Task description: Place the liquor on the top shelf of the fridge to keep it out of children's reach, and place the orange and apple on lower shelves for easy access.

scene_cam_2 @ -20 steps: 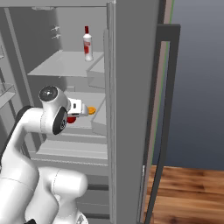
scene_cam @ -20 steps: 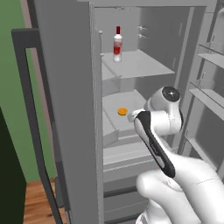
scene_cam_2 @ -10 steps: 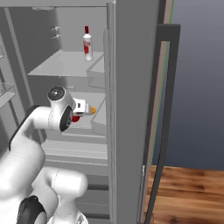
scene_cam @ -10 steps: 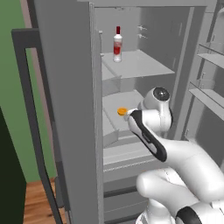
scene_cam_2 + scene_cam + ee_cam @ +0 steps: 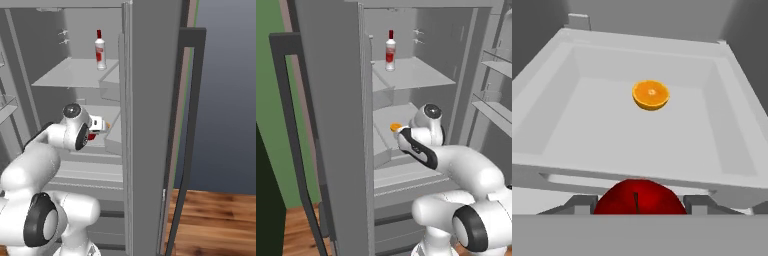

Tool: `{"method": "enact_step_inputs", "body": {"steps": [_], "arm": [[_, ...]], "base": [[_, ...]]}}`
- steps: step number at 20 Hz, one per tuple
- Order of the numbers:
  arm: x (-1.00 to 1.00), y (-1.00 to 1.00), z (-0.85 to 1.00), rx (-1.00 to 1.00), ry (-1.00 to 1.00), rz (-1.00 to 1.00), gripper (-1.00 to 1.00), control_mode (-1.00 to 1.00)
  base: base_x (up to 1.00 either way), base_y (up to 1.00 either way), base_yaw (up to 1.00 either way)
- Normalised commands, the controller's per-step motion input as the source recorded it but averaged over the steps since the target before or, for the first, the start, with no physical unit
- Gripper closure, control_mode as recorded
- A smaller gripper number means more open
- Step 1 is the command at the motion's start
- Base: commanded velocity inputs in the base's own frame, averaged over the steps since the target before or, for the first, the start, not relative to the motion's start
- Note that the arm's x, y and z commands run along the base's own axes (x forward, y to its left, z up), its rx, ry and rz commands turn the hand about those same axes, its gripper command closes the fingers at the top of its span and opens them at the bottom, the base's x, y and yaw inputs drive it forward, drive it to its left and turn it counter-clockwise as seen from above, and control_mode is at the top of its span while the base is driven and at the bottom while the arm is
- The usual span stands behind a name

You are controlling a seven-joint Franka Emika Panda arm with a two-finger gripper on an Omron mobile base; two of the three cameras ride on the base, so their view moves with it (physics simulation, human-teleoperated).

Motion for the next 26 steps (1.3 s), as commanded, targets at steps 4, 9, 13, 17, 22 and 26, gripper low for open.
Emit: {"method": "enact_step_inputs", "body": {"steps": [4,9,13,17,22,26], "arm": [[0.44,0.04,-0.25,0.00,0.00,0.00,1.00,-1.00],[0.43,0.05,-0.23,0.00,0.00,0.00,1.00,-1.00],[0.42,0.02,-0.25,0.00,0.00,0.00,1.00,-1.00],[0.42,0.00,-0.28,0.00,0.00,0.00,1.00,-1.00],[0.42,0.01,-0.28,0.00,0.00,0.00,-1.00,-1.00],[0.45,0.04,-0.18,0.00,0.00,0.00,-1.00,-1.00]], "base": [[0.00,0.00,0.00],[0.00,0.00,0.00],[0.00,0.00,0.00],[0.00,0.00,0.00],[0.00,0.00,0.00],[0.00,0.00,0.00]]}}
